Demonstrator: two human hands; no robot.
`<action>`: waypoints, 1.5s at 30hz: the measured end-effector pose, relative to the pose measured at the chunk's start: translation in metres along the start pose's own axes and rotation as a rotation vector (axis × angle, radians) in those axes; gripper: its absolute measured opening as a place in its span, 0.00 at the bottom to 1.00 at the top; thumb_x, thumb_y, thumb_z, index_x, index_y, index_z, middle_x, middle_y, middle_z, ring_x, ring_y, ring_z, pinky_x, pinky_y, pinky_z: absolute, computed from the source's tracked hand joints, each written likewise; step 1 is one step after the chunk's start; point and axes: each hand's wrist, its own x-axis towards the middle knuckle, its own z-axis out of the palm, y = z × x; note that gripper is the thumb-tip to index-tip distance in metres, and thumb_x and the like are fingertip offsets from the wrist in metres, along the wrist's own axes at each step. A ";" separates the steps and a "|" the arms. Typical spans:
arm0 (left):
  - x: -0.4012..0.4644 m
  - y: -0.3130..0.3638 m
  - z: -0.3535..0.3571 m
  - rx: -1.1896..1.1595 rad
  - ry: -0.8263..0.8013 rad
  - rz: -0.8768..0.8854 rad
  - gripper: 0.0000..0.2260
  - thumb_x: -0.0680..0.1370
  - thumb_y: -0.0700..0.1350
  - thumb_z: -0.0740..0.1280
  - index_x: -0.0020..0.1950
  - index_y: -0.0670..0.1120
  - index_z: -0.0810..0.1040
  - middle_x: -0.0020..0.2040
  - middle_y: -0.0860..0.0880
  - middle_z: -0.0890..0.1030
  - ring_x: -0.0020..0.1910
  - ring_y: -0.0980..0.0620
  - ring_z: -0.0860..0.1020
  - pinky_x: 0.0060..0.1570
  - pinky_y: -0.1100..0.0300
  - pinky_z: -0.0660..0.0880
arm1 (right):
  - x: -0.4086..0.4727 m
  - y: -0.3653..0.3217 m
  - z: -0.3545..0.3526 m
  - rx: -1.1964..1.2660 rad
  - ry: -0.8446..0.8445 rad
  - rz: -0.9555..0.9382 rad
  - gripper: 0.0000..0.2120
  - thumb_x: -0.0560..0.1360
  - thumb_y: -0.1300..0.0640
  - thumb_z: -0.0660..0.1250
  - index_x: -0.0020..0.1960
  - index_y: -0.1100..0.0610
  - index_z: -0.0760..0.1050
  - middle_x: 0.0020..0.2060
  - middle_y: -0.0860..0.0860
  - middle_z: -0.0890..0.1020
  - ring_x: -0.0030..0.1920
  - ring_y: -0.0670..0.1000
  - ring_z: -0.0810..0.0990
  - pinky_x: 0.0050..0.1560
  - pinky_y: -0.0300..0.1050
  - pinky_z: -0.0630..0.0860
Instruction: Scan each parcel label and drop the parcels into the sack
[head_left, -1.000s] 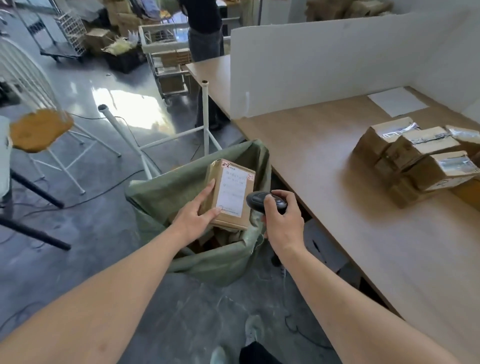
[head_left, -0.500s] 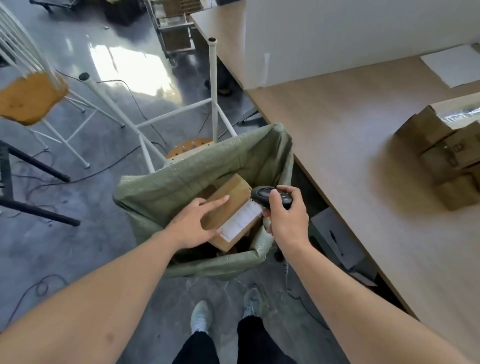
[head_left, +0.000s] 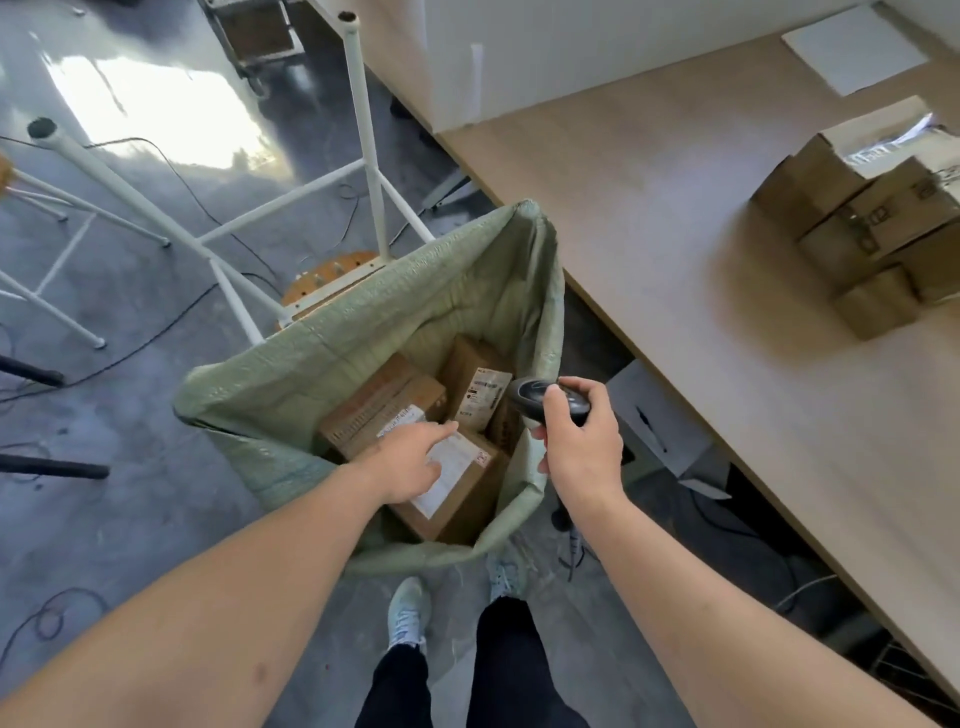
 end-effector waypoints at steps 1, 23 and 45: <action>0.001 0.002 -0.002 0.021 0.014 0.013 0.30 0.84 0.45 0.65 0.84 0.58 0.60 0.81 0.49 0.67 0.78 0.47 0.67 0.74 0.50 0.69 | -0.001 0.000 0.000 -0.002 0.005 -0.001 0.08 0.84 0.44 0.67 0.63 0.41 0.75 0.54 0.44 0.83 0.50 0.50 0.87 0.52 0.61 0.88; -0.087 0.117 -0.074 0.341 0.215 0.309 0.25 0.84 0.53 0.64 0.82 0.54 0.66 0.83 0.51 0.61 0.79 0.46 0.66 0.76 0.47 0.68 | -0.104 -0.040 -0.031 0.130 0.242 -0.175 0.12 0.83 0.40 0.67 0.64 0.41 0.73 0.53 0.45 0.82 0.52 0.54 0.86 0.52 0.63 0.87; -0.149 0.417 0.010 0.483 0.322 0.582 0.26 0.84 0.54 0.64 0.82 0.53 0.65 0.82 0.52 0.64 0.77 0.44 0.68 0.74 0.46 0.70 | -0.158 -0.013 -0.312 0.191 0.492 -0.323 0.15 0.76 0.35 0.63 0.60 0.38 0.71 0.49 0.42 0.82 0.49 0.53 0.85 0.48 0.64 0.86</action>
